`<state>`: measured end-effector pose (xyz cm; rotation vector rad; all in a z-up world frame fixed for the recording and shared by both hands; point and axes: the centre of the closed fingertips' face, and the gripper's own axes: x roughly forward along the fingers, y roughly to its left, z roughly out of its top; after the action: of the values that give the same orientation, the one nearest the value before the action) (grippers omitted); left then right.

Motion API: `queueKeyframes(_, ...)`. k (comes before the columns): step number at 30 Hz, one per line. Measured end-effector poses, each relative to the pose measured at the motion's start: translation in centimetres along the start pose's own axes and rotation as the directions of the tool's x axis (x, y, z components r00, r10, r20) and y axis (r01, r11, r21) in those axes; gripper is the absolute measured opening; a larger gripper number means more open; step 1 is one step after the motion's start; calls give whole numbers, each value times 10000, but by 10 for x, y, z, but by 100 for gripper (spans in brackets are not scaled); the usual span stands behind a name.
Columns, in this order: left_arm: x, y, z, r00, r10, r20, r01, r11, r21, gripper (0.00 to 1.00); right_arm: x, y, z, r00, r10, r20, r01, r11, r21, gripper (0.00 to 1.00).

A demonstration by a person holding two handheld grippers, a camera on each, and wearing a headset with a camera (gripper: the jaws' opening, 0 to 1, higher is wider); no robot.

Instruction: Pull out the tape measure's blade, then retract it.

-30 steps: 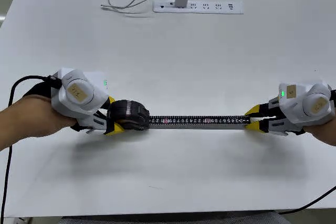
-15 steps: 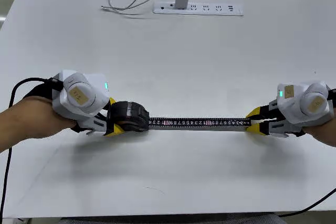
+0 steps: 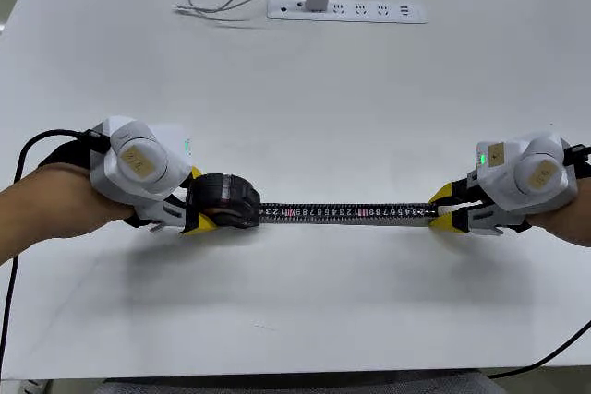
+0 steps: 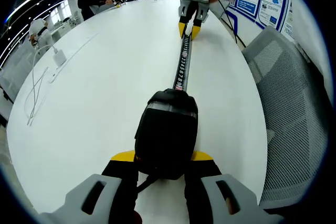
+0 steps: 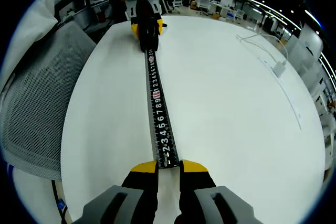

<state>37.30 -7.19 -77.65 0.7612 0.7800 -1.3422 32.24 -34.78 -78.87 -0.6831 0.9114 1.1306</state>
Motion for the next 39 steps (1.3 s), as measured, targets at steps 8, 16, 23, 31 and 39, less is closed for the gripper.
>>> queueKeyframes(8, -2, 3, 6, 9997, 87, 234, -79, 9993, -360, 41, 1, 0, 4, 9999, 2, 169, -6, 9996, 278, 18)
queueKeyframes(16, -4, 4, 9, 9996, 47, 272, -39, 9996, -280, 40, 0, 0, 8, 9995, -19, 323, 4, 9989, 462, 19)
queueKeyframes(23, -11, 2, 9, 9982, 60, 593, 2, 9946, -1034, 44, -3, 6, 15, 9959, -2, 903, -131, 9890, 1475, 24)
queueKeyframes(31, -20, 0, 9, 9916, 464, 1210, -276, 9879, -1528, 46, -7, 4, 21, 9914, -218, 1287, -28, 9822, 1880, 27)
queueKeyframes(39, -37, 1, 5, 9692, 1400, 2026, -737, 9499, -3036, 53, -15, 2, 36, 9737, -1058, 2016, 560, 9695, 2384, 28)
